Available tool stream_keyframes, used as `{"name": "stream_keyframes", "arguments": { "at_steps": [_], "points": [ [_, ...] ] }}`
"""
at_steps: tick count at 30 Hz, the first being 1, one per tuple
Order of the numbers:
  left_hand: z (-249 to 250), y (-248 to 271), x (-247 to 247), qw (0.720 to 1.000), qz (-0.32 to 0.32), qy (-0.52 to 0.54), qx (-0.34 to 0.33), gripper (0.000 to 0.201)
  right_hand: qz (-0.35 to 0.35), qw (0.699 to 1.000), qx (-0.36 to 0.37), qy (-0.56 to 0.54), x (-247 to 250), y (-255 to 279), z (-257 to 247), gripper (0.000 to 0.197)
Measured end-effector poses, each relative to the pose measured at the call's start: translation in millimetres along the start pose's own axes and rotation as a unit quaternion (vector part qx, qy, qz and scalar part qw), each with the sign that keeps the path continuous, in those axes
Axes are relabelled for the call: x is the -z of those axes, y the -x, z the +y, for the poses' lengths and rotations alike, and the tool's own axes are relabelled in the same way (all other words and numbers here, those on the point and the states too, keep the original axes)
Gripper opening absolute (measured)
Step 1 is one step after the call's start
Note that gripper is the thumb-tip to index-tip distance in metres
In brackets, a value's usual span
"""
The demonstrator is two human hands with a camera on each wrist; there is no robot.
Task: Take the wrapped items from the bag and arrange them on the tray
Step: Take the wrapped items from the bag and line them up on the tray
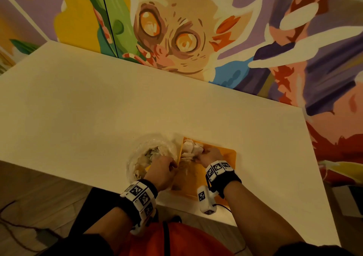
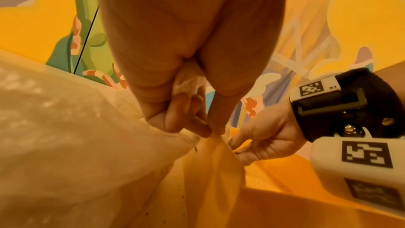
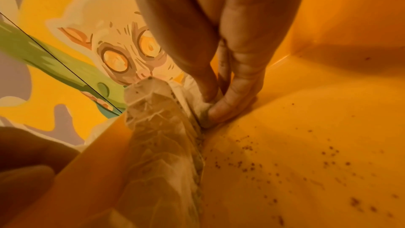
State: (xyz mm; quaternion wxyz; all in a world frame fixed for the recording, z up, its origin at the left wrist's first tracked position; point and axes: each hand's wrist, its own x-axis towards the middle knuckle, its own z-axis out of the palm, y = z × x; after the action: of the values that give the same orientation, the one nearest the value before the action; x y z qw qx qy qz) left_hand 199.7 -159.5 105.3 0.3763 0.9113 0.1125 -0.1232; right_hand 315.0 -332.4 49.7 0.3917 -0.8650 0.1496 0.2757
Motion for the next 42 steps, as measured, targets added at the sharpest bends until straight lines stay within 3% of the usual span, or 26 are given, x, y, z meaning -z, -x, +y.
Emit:
{"name": "stream_keyframes", "arguments": {
  "at_steps": [9,11,14,17,19,23,26,29,31,35,39,42],
  "points": [
    [3,6,8,1.0,0.01,0.002,-0.029,0.018,-0.022,0.999,0.002,-0.038,7,19,-12,0.011],
    [6,9,14,0.997,0.035,0.054,-0.028,0.016,-0.021,0.999,0.016,-0.04,9,22,-9,0.011],
    [11,9,24,0.979,0.048,0.194,0.029,0.023,0.025,0.999,0.023,-0.029,17,32,-9,0.012],
    [5,2,28,0.915,-0.028,0.392,0.092,0.049,0.06,0.995,0.08,-0.003,24,49,-19,0.016],
    [1,-2,29,0.871,-0.039,0.478,0.108,0.062,0.05,0.988,0.144,0.014,23,67,-29,0.021],
    [10,-7,34,0.808,-0.061,0.573,0.122,0.073,-0.069,0.962,0.258,-0.047,9,106,-48,0.019],
    [12,-7,34,0.758,-0.085,0.634,0.129,0.08,-0.155,0.95,0.269,-0.023,-1,118,-51,0.036],
    [12,-8,37,0.734,-0.088,0.659,0.143,0.081,-0.146,0.952,0.27,-0.012,-12,117,-48,0.028],
    [13,-6,39,0.741,-0.077,0.65,0.147,0.077,-0.117,0.95,0.288,-0.013,-15,113,-47,0.016],
    [11,1,40,0.805,-0.023,0.578,0.134,0.05,-0.059,0.951,0.303,-0.011,-10,103,-45,0.007],
    [5,8,36,0.913,0.025,0.406,0.022,0.015,-0.036,0.948,0.312,-0.047,-1,98,-46,0.003],
    [-1,6,33,0.954,0.061,0.288,-0.062,0.012,-0.022,0.946,0.32,-0.043,6,97,-49,0.013]
  ]
}}
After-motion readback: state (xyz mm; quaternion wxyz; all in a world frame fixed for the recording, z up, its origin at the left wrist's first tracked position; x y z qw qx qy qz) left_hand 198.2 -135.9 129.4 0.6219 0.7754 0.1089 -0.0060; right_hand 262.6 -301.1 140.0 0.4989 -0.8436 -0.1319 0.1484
